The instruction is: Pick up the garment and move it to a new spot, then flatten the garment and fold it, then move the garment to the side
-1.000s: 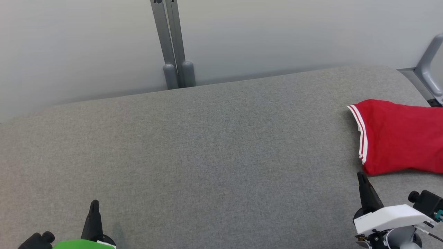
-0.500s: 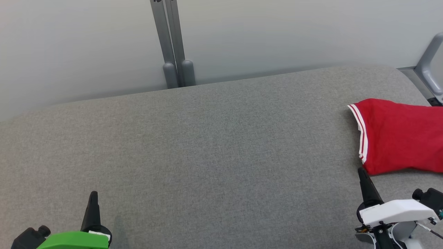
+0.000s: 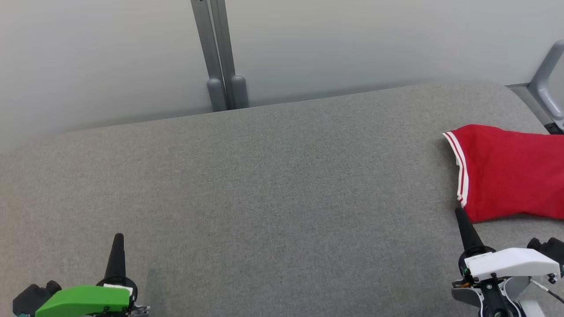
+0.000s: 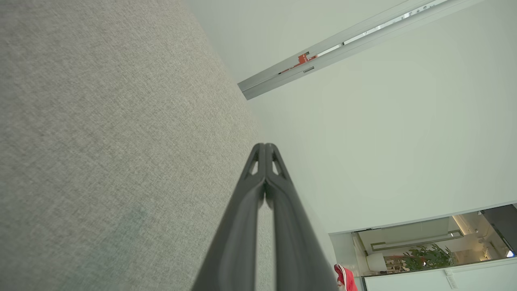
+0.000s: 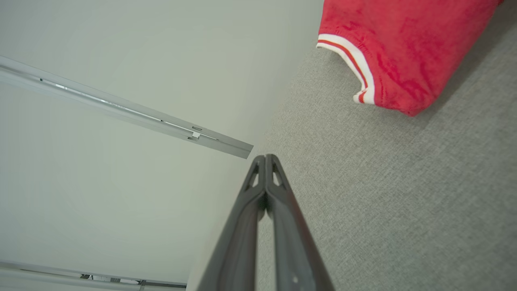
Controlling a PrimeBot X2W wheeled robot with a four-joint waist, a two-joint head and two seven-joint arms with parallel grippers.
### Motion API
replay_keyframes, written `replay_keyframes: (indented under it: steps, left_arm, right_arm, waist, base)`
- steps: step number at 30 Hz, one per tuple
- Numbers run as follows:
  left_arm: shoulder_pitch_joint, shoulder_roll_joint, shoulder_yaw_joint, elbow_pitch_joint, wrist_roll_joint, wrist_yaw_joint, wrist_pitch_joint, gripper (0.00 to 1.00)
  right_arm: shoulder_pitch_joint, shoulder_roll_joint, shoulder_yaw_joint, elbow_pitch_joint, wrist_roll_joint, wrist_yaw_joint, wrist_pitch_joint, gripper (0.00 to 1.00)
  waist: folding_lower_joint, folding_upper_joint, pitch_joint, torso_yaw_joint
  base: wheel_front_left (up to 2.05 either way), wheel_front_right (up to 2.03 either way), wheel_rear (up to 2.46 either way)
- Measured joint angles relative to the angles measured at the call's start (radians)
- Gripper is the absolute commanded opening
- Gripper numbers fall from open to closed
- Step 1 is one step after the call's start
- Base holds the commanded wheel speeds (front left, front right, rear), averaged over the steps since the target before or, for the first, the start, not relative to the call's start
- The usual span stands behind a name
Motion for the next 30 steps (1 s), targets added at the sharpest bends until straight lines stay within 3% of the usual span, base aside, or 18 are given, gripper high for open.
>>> replay_keyframes:
  steps: [30]
  left_arm:
    - [-0.054,-0.004,0.014,-0.007,-0.238,0.0,0.067,0.0]
  right_arm:
    - [-0.04,0.011,-0.029,0.005,0.27,0.0,0.067,0.0]
  waist:
    - [0.0001,0.0,0.008,-0.001]
  base:
    - [0.0,0.0,0.0]
